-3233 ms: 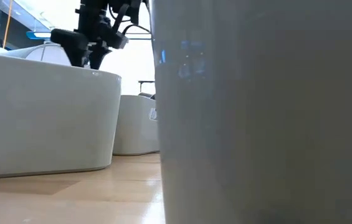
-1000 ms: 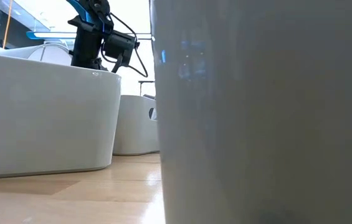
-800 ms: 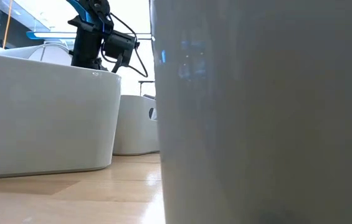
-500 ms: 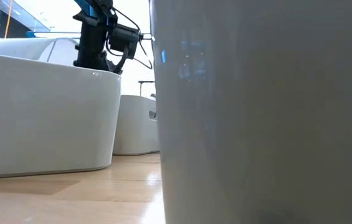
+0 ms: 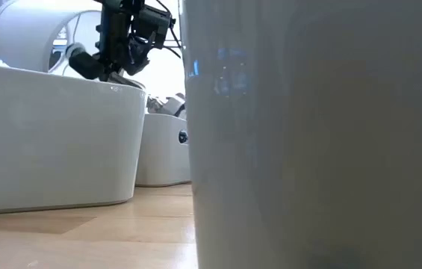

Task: Stack baskets by color
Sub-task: Adjust the white lamp shade

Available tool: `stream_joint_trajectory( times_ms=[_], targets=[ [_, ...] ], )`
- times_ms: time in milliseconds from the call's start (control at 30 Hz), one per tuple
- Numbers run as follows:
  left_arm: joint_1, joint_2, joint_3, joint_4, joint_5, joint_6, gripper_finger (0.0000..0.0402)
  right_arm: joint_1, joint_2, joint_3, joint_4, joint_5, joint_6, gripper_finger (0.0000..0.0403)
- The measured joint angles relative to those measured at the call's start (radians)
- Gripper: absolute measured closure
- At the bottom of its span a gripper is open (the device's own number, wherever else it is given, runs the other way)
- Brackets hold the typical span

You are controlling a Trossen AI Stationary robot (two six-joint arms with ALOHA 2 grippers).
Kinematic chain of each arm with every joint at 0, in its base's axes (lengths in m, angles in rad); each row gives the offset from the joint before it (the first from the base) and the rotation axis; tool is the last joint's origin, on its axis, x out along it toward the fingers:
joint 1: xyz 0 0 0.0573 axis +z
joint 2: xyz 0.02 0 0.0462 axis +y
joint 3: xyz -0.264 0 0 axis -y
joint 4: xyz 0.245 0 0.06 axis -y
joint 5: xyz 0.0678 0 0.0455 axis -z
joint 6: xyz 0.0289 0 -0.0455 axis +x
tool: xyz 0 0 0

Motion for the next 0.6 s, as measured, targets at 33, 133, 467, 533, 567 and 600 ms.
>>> stream_joint_trajectory(
  times_ms=[33,133,467,533,567,600],
  targets=[
    [-0.003,0.000,0.000,-0.010,-0.030,0.024,0.0280,0.000,0.000,0.000,0.000,0.000,0.000,0.0403],
    [-0.016,0.013,0.000,-0.038,-0.105,0.069,0.0280,0.000,0.000,0.000,0.000,0.000,0.000,0.0403],
    [-0.029,0.163,0.000,-0.059,-0.294,0.038,0.0280,0.000,0.000,0.000,0.000,-0.017,0.008,0.0403],
    [-0.030,0.194,-0.002,-0.057,-0.316,0.024,0.0280,0.000,0.000,0.000,0.000,-0.027,0.008,0.0403],
    [-0.030,0.206,-0.006,-0.056,-0.321,0.025,0.0280,0.000,0.000,0.000,0.000,-0.031,0.008,0.0403],
    [-0.030,0.218,-0.010,-0.057,-0.324,0.027,0.0280,0.000,0.000,0.000,0.000,-0.033,0.008,0.0403]
  ],
)
